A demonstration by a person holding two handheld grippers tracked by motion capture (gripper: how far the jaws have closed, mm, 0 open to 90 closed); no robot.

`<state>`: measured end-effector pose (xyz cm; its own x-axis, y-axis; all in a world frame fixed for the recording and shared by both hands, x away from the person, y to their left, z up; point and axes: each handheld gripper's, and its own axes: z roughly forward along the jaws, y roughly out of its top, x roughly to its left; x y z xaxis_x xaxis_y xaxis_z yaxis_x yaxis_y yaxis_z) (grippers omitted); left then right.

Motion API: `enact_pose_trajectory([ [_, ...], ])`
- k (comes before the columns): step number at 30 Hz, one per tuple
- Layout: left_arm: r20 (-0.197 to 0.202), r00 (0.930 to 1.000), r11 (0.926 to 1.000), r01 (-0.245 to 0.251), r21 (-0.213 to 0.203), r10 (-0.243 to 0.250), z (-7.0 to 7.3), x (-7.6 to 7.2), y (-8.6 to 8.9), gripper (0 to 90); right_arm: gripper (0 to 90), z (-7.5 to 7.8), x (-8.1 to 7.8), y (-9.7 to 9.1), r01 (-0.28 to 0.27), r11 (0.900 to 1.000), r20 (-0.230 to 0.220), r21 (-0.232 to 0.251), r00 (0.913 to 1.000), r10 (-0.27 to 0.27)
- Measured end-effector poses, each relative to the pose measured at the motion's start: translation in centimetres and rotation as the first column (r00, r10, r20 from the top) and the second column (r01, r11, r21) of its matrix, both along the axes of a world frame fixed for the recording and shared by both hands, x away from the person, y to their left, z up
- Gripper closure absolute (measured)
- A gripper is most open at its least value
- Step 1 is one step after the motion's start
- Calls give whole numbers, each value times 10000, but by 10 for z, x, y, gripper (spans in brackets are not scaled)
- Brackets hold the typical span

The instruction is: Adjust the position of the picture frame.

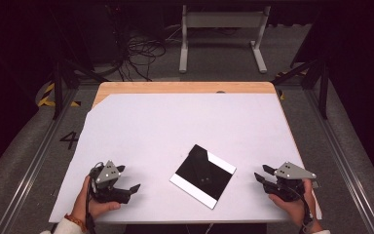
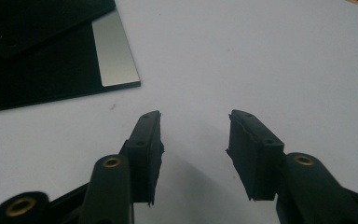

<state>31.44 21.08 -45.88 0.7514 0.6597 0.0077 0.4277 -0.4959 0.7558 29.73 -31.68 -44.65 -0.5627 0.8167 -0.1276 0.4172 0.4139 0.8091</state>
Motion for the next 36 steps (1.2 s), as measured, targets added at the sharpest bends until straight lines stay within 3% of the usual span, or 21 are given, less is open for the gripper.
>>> enact_pose_trajectory([
  [2,-179,9984,9985,527,-131,-529,2,-10,-10,188,621,0,1,0,11,10000,-30,84,10000,-11],
  [3,-119,9987,9988,489,-97,-490,2,-12,-11,217,638,1,2,1,-13,9999,-17,129,10000,14],
  [6,-94,9984,9973,548,-497,-553,5,-14,-14,273,671,1,4,3,-158,9997,-68,171,9999,159],
  [9,-133,9974,9968,698,-379,-704,4,-15,-18,276,679,0,5,4,-203,9997,-135,111,9997,205],
  [12,-179,9949,9949,989,-185,-992,2,-18,-22,398,700,0,7,5,-303,9995,-195,85,9993,305],
  [18,-527,9849,9860,1633,-348,-1650,1,-21,-29,556,717,-1,12,7,-410,9989,-351,225,9985,418],
  [24,-435,9764,9773,2111,-193,-2117,2,-23,-41,755,756,-2,14,12,-440,9990,-474,114,9979,445],
  [36,-877,9604,9635,2671,187,-2645,-5,-13,-74,793,811,-5,32,22,-483,9977,-752,471,9958,518],
])
